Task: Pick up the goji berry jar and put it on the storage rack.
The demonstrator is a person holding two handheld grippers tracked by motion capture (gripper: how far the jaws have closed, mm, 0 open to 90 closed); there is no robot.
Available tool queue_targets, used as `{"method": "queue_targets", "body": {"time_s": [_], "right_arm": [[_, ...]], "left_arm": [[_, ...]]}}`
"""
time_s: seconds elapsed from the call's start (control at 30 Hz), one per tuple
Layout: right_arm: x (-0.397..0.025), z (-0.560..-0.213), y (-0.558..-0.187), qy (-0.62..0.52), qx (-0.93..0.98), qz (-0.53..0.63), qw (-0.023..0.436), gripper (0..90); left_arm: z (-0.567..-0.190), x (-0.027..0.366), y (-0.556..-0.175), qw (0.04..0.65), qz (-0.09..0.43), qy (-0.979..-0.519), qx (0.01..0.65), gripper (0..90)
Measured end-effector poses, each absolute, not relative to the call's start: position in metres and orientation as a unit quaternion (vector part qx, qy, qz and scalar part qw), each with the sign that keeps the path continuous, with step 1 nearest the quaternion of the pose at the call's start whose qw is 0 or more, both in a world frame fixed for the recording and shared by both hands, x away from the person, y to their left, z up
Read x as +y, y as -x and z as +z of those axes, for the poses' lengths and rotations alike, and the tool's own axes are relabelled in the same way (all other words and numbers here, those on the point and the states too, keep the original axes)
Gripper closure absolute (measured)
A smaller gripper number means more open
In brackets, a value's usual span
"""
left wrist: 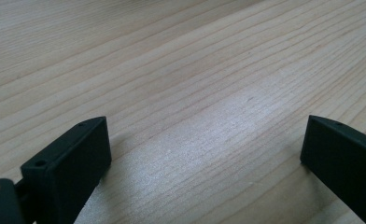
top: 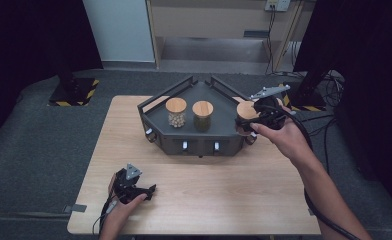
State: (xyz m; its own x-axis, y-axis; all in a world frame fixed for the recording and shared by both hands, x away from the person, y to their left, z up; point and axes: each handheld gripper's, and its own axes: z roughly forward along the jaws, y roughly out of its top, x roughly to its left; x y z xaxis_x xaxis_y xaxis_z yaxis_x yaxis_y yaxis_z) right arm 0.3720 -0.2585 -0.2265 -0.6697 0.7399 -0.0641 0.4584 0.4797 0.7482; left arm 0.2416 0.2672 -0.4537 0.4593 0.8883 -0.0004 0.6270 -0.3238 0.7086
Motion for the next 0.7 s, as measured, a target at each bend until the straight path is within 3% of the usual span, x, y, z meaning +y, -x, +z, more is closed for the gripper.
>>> {"method": "queue_targets", "body": {"time_s": [0.7], "right_arm": [[-0.246, -0.236, -0.393, -0.365, 0.836, 0.362, 0.189, 26.0]], "left_arm": [[-0.454, 0.267, -0.242, 0.328, 0.199, -0.789, 0.480, 0.5]]}}
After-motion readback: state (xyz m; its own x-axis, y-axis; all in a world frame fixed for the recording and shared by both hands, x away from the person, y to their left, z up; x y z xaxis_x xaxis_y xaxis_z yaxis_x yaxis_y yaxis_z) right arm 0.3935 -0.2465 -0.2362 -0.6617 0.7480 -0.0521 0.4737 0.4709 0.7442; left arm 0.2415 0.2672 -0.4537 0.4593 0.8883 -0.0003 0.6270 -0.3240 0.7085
